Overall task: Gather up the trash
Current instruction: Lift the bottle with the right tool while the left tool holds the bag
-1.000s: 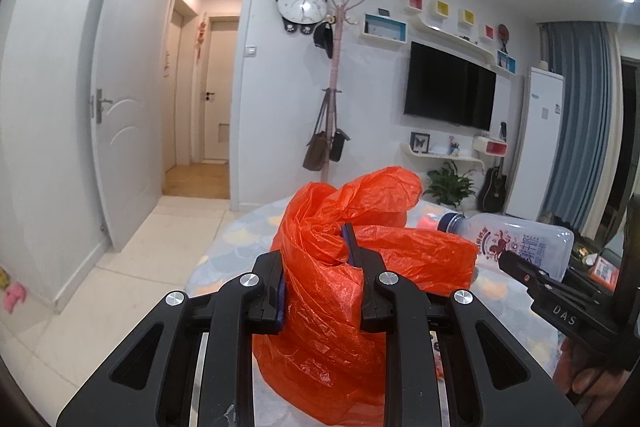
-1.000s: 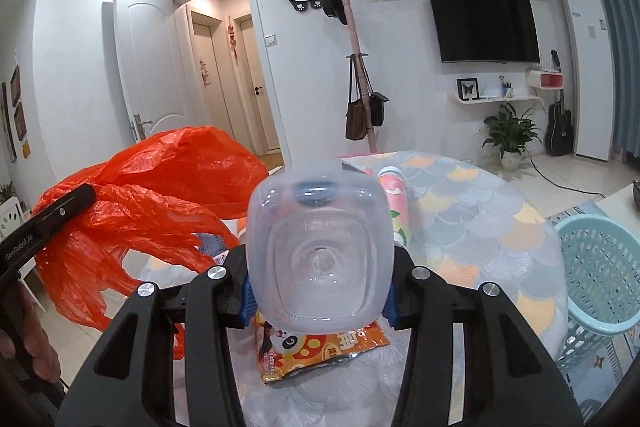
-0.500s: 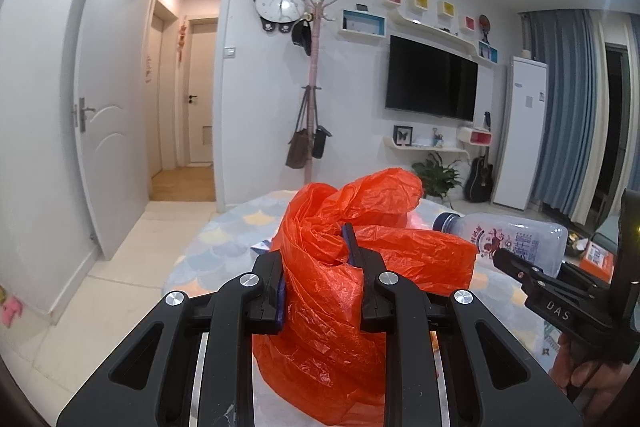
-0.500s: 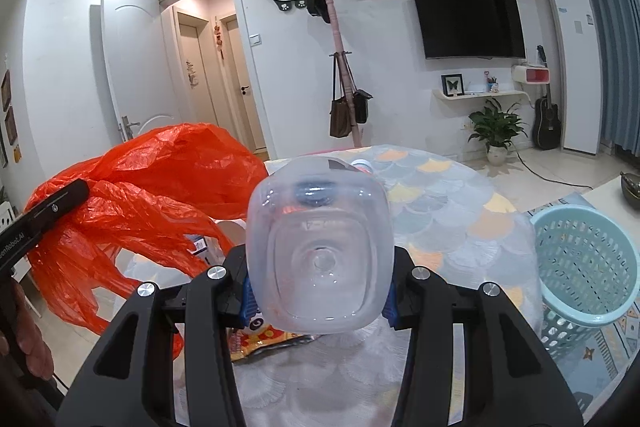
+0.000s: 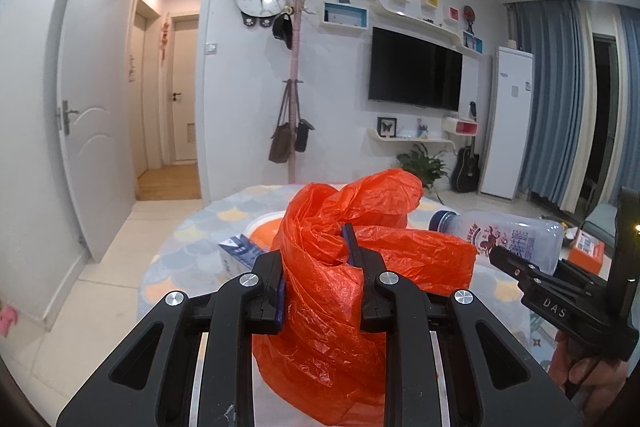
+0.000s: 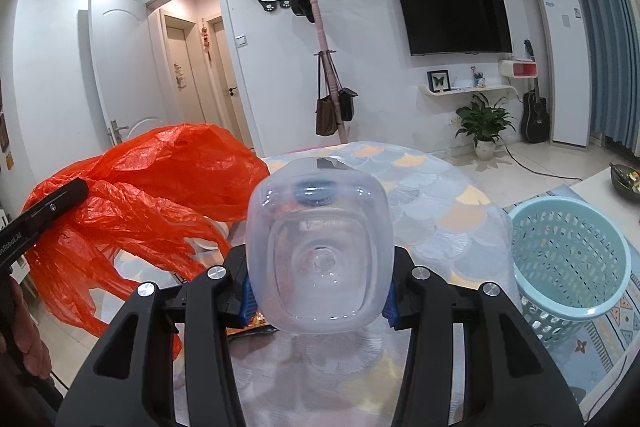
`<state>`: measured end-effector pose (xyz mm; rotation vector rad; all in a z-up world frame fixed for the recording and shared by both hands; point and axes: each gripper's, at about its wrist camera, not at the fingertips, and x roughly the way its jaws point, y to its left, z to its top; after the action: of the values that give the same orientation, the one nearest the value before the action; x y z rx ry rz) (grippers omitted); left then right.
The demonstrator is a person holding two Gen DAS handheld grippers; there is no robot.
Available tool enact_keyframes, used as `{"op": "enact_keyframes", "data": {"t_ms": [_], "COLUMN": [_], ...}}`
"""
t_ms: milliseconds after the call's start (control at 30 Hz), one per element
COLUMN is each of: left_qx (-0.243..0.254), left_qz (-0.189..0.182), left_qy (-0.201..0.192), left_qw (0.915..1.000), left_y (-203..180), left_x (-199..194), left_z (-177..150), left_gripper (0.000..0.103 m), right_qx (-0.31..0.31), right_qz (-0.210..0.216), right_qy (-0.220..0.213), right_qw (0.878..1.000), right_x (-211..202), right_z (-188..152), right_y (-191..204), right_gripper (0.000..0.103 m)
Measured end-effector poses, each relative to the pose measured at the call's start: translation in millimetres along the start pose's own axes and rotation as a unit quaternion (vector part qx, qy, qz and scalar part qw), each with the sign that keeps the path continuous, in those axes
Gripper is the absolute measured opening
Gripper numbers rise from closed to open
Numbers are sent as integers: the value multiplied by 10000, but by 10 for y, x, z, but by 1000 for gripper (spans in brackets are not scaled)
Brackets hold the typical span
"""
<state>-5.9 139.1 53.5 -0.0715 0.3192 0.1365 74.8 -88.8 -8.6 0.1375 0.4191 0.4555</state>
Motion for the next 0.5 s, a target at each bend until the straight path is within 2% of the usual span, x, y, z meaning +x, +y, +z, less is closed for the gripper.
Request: {"op": "enact_keyframes", "data": {"t_ms": [500], "left_qx": [281], "left_qz": [-492], "left_qy": [100], "left_qw": [9983], "left_y": [-569], "left_x": [257], "left_z": [81], "left_gripper": [21], "right_qx": [371], "right_qz": [-456], "right_qy": [-123], "right_qw": [9982], "right_x": [-124], "right_z": [-65], "right_y": [-586], "right_gripper": [43]}}
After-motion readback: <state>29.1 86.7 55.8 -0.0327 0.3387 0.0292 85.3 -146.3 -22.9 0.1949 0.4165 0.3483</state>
